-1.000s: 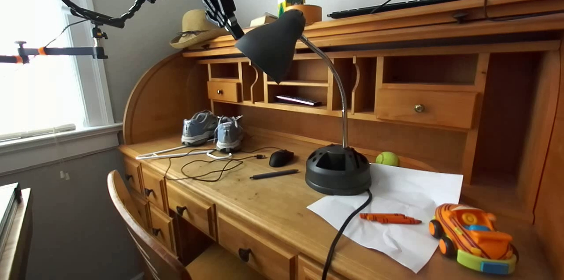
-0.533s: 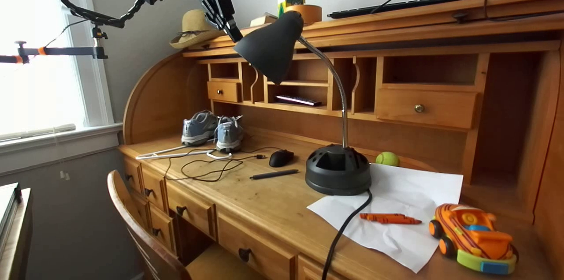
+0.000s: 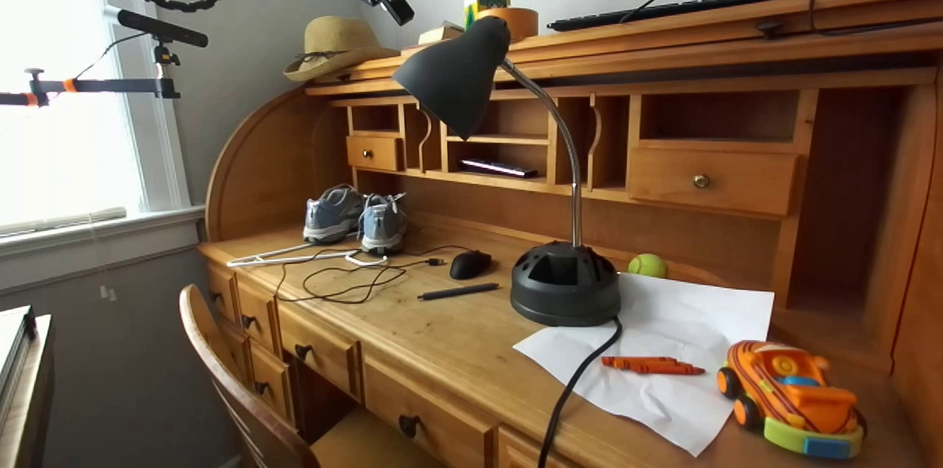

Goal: Push the lamp downwards.

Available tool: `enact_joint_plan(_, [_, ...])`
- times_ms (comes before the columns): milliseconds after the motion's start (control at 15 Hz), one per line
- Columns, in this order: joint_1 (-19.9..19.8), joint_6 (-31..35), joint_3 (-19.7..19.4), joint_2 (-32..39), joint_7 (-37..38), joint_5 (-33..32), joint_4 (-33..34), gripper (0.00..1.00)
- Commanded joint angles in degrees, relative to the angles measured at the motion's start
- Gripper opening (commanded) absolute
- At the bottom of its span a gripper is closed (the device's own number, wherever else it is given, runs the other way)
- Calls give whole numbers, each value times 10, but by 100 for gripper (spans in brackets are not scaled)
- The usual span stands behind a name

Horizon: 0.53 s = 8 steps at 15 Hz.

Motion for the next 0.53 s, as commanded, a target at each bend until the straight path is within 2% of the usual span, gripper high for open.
enact_joint_plan(0, [12, -60, -11, -53, -49, 40, 11, 27])
enact_joint_plan(200, [45, -136, -41, -81, -120, 98, 40, 47])
enact_joint_plan(333, [68, -211, -63, -88, -170, 145, 74, 62])
enact_joint_plan(467, [82, -269, -78, -92, -196, 179, 103, 78])
